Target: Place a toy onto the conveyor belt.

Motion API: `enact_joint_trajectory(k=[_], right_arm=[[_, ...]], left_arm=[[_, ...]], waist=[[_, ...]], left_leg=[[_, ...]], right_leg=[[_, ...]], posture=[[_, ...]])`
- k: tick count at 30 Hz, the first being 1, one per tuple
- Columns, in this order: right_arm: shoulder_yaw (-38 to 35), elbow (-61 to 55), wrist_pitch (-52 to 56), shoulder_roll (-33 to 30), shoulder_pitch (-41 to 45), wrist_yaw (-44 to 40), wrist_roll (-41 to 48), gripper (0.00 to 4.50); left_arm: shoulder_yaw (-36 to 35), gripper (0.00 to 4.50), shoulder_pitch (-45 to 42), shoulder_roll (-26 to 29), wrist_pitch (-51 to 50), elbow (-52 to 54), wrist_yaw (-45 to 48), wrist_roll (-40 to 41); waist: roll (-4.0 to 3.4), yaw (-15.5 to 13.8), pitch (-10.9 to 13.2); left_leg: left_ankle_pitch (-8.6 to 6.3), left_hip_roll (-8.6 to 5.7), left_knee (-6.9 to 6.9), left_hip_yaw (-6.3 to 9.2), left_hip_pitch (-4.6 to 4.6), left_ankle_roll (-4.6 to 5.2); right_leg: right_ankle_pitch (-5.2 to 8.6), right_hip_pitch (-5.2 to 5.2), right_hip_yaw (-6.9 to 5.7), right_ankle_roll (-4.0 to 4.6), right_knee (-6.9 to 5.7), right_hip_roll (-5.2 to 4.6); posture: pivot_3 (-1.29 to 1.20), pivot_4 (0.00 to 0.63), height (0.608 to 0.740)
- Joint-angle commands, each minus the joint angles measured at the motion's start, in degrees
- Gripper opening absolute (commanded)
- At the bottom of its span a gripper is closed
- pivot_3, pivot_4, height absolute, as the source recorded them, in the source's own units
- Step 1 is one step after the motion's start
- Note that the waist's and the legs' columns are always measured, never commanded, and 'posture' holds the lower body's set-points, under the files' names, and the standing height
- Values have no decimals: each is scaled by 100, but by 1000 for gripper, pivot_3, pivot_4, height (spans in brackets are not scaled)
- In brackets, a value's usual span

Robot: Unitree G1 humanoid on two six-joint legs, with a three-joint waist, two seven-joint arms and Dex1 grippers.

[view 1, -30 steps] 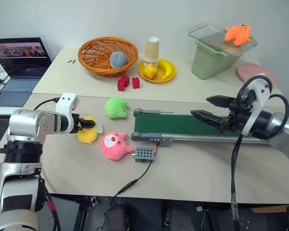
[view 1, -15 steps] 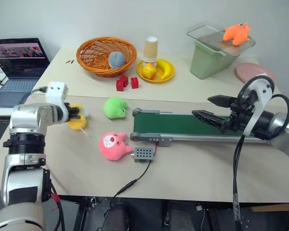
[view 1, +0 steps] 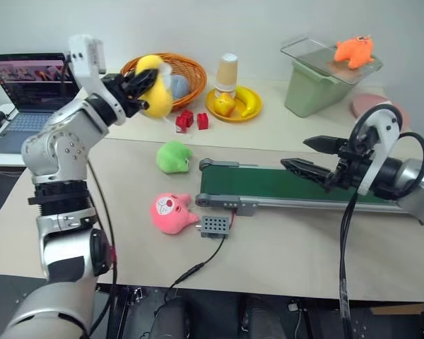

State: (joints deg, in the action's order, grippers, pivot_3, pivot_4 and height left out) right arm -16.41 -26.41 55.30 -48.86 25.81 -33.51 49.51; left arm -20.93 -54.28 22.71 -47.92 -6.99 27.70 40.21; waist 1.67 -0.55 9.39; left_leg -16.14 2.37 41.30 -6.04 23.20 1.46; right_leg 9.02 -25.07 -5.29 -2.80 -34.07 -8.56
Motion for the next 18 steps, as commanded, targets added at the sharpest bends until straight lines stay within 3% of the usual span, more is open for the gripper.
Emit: enact_joint_trajectory(k=[1,9,14,18], right_arm=[[-73,-222,294,202,89,274,434,4500],[225,-337,1139,1498,331,1910,1485,4500],[166,-216,1338,1851,620,2774,1754,4500],[88,-50,1369,1904,894,3329,1900,4500]], left_arm=[[-187,1019,93,-485,-301,486,-402,637],[-135,1019,114,-1441,-236,668,-1048,1184],[117,1019,551,-1889,-211,1087,-1298,1289],[343,1019,855,-1930,-78,1276,-1277,1145]], waist=[[0,14,0],[0,4,-1],[-1,-25,-1],[-1,-12,-1]], left_leg=[[1,0,-1,1,-4,-1],[1,-6,0,16,-1,0],[0,-14,0,26,6,1],[0,-16,0,28,8,2]], right_leg=[[0,3,1,0,-1,0],[-2,4,-1,0,1,1],[-2,6,-1,0,3,0],[-2,5,-1,0,3,0]], posture=[[0,150,740],[0,150,740],[0,150,740],[0,150,740]])
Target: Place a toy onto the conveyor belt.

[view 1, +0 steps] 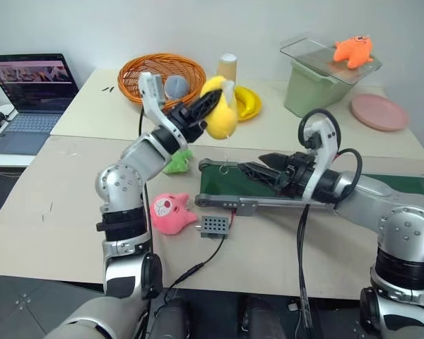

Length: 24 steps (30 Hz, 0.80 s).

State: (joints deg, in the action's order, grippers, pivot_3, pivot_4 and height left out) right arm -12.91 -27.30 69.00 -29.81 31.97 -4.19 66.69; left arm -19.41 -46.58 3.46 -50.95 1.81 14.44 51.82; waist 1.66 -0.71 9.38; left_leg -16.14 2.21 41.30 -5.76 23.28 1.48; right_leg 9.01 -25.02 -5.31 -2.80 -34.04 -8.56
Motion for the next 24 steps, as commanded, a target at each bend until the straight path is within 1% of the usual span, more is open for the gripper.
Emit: enact_joint_trajectory(k=[1,7,10,14,15,19,24], right_arm=[[-281,80,-8,-3,348,510,207,4500],[-279,265,-30,47,643,1027,248,4500],[-223,266,-32,122,659,1197,320,4500],[-142,222,56,197,627,1318,603,4500],[-116,191,106,162,600,1300,714,4500],[-49,53,261,-82,429,1175,1189,4500],[75,-60,243,-414,219,1169,1710,4500]], left_arm=[[217,1019,148,-39,248,441,22,4],[617,1019,580,-228,649,702,5,-234],[866,1019,749,-260,859,787,90,-420],[977,1019,828,-248,1064,725,184,-526],[986,1019,819,-219,1103,685,215,-552],[909,1019,731,-158,1164,511,277,-527],[773,1019,562,-219,1103,261,251,-342]], waist=[[-1,5,0],[-1,3,-1],[-1,-1,-1],[-2,5,-1],[-2,6,-1],[-3,6,-2],[-2,-1,-1]], left_leg=[[0,0,0,0,-1,0],[-2,-1,-3,1,-1,3],[-2,-1,-2,1,1,3],[-12,0,-1,2,2,22],[-20,0,-2,2,2,35],[-20,0,-2,2,1,36],[-27,-1,0,8,4,49]], right_leg=[[0,0,0,0,-1,0],[0,0,0,0,1,0],[0,0,0,0,2,0],[0,0,0,0,1,0],[0,-1,0,0,1,0],[0,-1,-1,1,2,0],[0,0,-3,1,3,0]], posture=[[0,150,740],[0,150,740],[0,150,740],[0,150,740],[0,150,740],[0,150,740],[0,150,740]])
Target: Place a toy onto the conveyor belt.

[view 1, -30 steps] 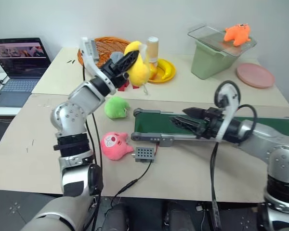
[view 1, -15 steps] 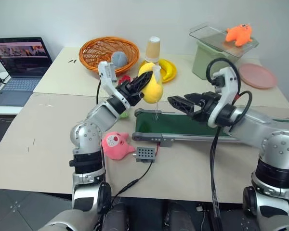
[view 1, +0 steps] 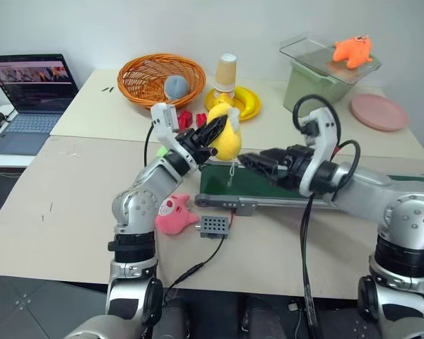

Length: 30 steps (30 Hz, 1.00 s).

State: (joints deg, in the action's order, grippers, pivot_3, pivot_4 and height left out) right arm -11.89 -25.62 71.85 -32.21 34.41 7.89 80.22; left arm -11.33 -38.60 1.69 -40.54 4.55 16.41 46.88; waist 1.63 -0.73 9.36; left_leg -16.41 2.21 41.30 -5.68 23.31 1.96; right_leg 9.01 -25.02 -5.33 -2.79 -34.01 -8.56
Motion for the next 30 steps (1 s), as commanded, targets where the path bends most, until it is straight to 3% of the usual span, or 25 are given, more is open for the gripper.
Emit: enact_joint_trajectory(k=[1,15,30], right_arm=[[-1,-238,-71,-224,-50,-26,428,4500],[234,-79,-409,-471,84,148,554,4500],[630,117,-568,-236,388,265,335,4500]], left_arm=[[-34,1019,-252,-40,62,-36,64,160],[85,1019,20,-139,18,58,61,234],[340,1019,162,-337,167,77,50,130]], waist=[[0,1,0],[0,6,0],[0,4,0]], left_leg=[[0,-1,0,2,0,1],[-2,-1,-1,5,0,4],[-3,-1,0,6,2,6]], right_leg=[[0,0,0,0,0,0],[0,1,1,0,1,0],[0,0,1,0,1,0]], posture=[[0,150,740],[0,150,740],[0,150,740]])
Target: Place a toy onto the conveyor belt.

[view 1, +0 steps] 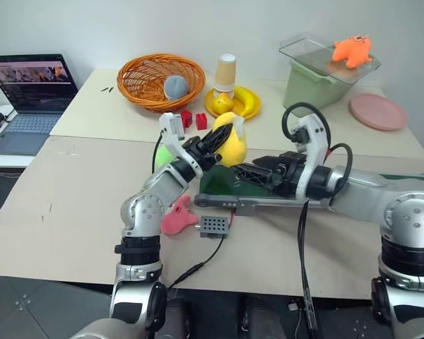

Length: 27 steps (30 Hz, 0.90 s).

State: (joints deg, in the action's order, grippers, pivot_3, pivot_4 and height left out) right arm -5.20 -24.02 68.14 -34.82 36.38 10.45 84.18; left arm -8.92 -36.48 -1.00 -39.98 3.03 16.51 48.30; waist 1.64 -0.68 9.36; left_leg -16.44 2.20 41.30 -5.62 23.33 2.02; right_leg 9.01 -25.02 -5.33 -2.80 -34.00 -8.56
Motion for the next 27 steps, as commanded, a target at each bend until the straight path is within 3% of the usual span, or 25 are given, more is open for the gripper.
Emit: enact_joint_trajectory(k=[1,13,14,16,18,26,27], right_arm=[[-20,-13,-201,34,219,-7,-114,4500],[93,255,-182,187,417,-344,-676,4500],[97,267,-176,196,423,-373,-717,3981],[102,279,-164,217,428,-426,-789,3632],[105,287,-156,238,432,-478,-858,2799],[64,311,-140,326,442,-618,-1122,190],[64,314,-138,338,448,-637,-1160,22]], left_arm=[[112,1019,-30,-82,112,240,32,-13],[121,1019,95,-222,104,352,-151,34],[111,992,95,-238,107,354,-174,40],[92,992,93,-264,104,364,-222,61],[84,992,83,-266,100,365,-243,70],[17,992,78,-250,82,371,-333,110],[23,992,70,-243,73,374,-351,101]], waist=[[0,-3,0],[0,0,0],[0,-3,0],[0,-6,0],[0,-4,0],[0,-2,0],[0,-2,0]], left_leg=[[0,-1,0,0,1,0],[-1,0,-1,1,1,1],[-1,0,-1,1,1,1],[-1,-1,0,1,2,2],[-1,-1,0,1,3,2],[-1,-1,0,1,2,2],[-1,-1,0,1,2,2]], right_leg=[[0,0,0,0,0,0],[0,0,-1,0,1,0],[0,0,-1,0,1,0],[0,0,-1,0,2,0],[0,0,-1,0,2,0],[0,-1,-1,0,2,0],[0,-1,-1,0,2,0]], posture=[[0,150,740],[0,150,740],[0,150,740],[0,150,740],[0,150,740],[0,150,740],[0,150,740]])
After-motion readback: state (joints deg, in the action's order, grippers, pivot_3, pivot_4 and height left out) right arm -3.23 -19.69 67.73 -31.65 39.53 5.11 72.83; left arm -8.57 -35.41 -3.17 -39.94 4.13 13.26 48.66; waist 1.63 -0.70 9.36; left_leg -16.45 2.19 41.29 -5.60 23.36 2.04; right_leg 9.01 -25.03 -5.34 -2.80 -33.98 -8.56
